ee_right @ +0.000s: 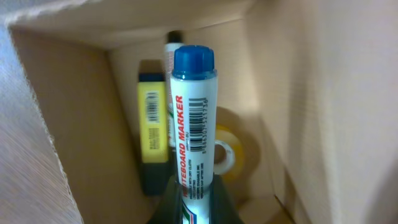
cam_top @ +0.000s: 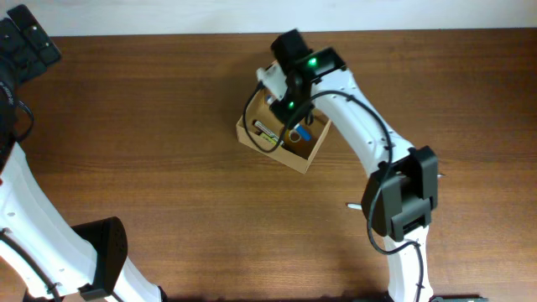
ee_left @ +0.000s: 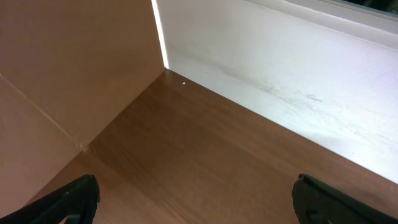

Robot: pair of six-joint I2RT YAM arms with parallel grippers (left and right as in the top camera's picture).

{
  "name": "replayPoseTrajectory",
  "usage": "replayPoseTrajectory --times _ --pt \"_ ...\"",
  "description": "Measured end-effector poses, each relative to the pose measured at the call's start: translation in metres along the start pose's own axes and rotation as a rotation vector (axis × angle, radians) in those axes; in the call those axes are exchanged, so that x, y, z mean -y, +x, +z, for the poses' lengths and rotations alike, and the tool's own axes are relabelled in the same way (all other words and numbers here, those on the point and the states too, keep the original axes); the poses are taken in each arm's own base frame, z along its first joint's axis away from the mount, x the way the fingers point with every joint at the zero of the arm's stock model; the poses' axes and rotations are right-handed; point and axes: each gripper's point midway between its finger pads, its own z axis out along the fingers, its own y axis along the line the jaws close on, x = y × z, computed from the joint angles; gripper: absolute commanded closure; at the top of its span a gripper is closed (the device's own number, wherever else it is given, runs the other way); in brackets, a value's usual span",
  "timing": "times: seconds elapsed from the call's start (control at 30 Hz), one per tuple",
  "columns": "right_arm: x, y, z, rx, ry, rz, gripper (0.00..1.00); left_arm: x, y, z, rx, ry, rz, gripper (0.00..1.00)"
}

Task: Pack container
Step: 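Carry the blue-capped marker into the box and release it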

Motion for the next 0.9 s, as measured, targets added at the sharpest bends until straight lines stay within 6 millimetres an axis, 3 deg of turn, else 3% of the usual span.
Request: replayPoseTrajectory --times 0.37,0.4,0.47,0.5,0.77,0.9 --pt "-0.008 0.009 0.042 -0.056 -0.026 -0.107 0.96 0.0 0.0 0.0 0.0 0.0 -0.001 0.0" --pt "-0.008 0.01 0.043 -0.058 -0.027 -0.108 0.92 0.0 0.0 0.0 0.0 0.0 0.0 0.0" --pt "-0.008 0.01 0.046 -0.059 -0.027 -0.104 0.62 0.0 0.0 0.0 0.0 0.0 0.0 0.0" --pt "-0.008 0.009 0.047 -0.058 -0.029 -0.105 0.57 0.0 0.0 0.0 0.0 0.0 -0.001 0.0" --pt "-0.01 0.014 0.046 -0.08 -0.038 -0.105 0.63 0.0 0.0 0.0 0.0 0.0 0.0 0.0" --pt "-0.009 0.02 0.03 -0.12 -0.03 -0.09 0.63 0.0 0.0 0.0 0.0 0.0 -0.001 0.0"
